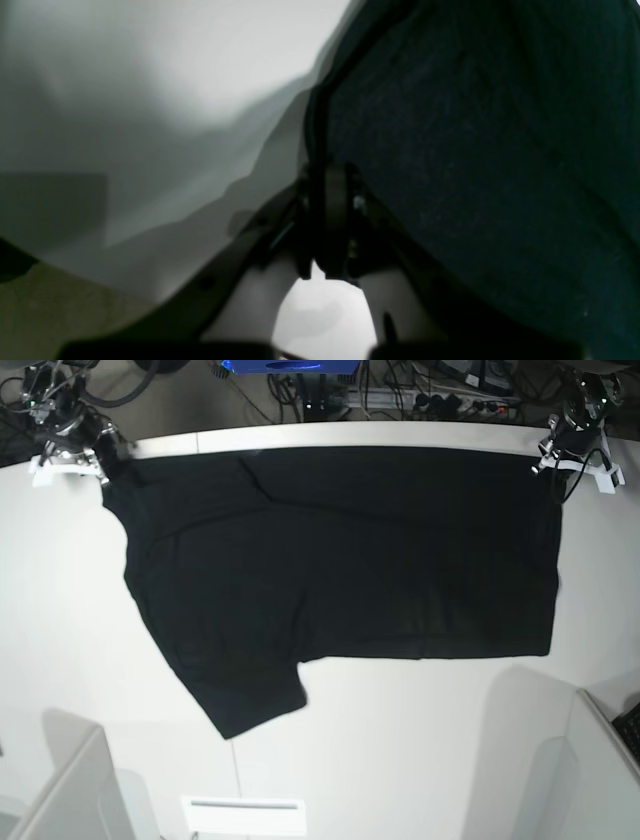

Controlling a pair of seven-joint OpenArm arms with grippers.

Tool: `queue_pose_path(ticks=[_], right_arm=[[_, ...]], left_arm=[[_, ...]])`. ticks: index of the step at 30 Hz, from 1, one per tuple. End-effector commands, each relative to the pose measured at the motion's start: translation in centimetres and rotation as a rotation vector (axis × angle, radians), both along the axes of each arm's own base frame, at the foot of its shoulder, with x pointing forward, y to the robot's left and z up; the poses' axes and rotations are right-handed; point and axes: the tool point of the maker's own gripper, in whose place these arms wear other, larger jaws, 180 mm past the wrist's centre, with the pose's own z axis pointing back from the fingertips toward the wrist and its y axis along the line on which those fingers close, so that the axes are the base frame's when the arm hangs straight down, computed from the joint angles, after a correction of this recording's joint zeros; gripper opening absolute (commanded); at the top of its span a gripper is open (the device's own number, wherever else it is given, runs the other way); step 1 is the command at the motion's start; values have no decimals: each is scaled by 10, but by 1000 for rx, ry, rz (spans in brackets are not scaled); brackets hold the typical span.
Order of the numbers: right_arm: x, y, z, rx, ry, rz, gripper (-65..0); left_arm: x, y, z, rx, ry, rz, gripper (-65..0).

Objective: Fold the T-shirt properly
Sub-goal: 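Drag the shirt further toward the arms, then open both grippers, then reach both grippers to the hem corners of the shirt and grasp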

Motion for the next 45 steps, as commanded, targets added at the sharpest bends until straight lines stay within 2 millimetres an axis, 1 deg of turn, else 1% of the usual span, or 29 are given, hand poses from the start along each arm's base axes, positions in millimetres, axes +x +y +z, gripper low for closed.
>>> queue_pose_path(ticks=[1,6,10,13,14,16,18,19,20,22,25,27,28,29,30,32,33,35,36,37,38,39,40,42,43,44,45], right_arm=[[5,-10,9,-41,-27,1,-650],[5,-11,9,-43,-25,2,-650],[4,-12,9,-42,-22,-2,-650],[1,-9,8,-23,-4,12,-650],[0,-9,8,-21,-1,10,-639],[-3,-15,9,-25,2,-10,-530],[-6,-20,12,-28,5,-23,-447],[-6,-23,16,-36,-2,-28,-423],[-6,-28,22,-53,-12,-32,-417],[-7,-33,35,-92,-32,-31,-416],[0,-42,60,-152,-85,-29,-414],[7,-45,68,-173,-111,-21,-414],[16,-48,73,-186,-135,-15,-414],[28,-51,81,-199,-164,-6,-414],[39,-52,84,-199,-182,4,-414],[68,-48,88,-198,-219,62,-414],[80,-45,90,-204,-227,96,-414],[109,-33,87,-213,-232,176,-414],[124,-28,87,-227,-233,207,-414],[135,-25,84,-241,-226,230,-414],[146,-21,83,-256,-223,251,-413],[160,-17,83,-271,-226,270,-413],[174,-13,86,-291,-240,299,-413],[200,2,90,-340,-272,390,-413],[214,11,94,-358,-294,432,-413],[225,18,94,-368,-303,462,-413],[236,24,96,-377,-310,483,-413]], left_arm=[[2,9,10,38,-20,0,-650],[-1,9,8,33,-13,4,-650],[-3,3,6,20,-17,15,-650],[-12,2,3,16,4,17,-504],[-13,2,3,17,6,16,-448],[-20,2,1,18,21,17,-360],[-22,2,4,25,22,10,-290],[-21,2,8,32,15,6,-263],[-24,7,14,51,11,12,-245],[-25,15,33,91,-29,43,-237],[-31,35,77,195,-107,116,-237],[-34,49,102,262,-149,152,-237],[-34,55,108,280,-161,167,-239],[-30,59,113,287,-184,183,-239],[-24,62,116,288,-210,194,-240],[-10,63,118,285,-246,201,-240],[-1,66,124,294,-271,194,-240],[17,64,131,294,-311,171,-242],[23,64,134,296,-323,161,-245],[27,65,137,301,-332,154,-263],[29,66,139,304,-337,151,-301],[30,69,135,295,-336,161,-357],[33,72,134,288,-344,175,-416],[39,83,132,286,-346,185,-558],[41,88,132,299,-336,177,-619],[44,93,134,315,-329,173,-650],[45,98,135,330,-323,173,-650]])
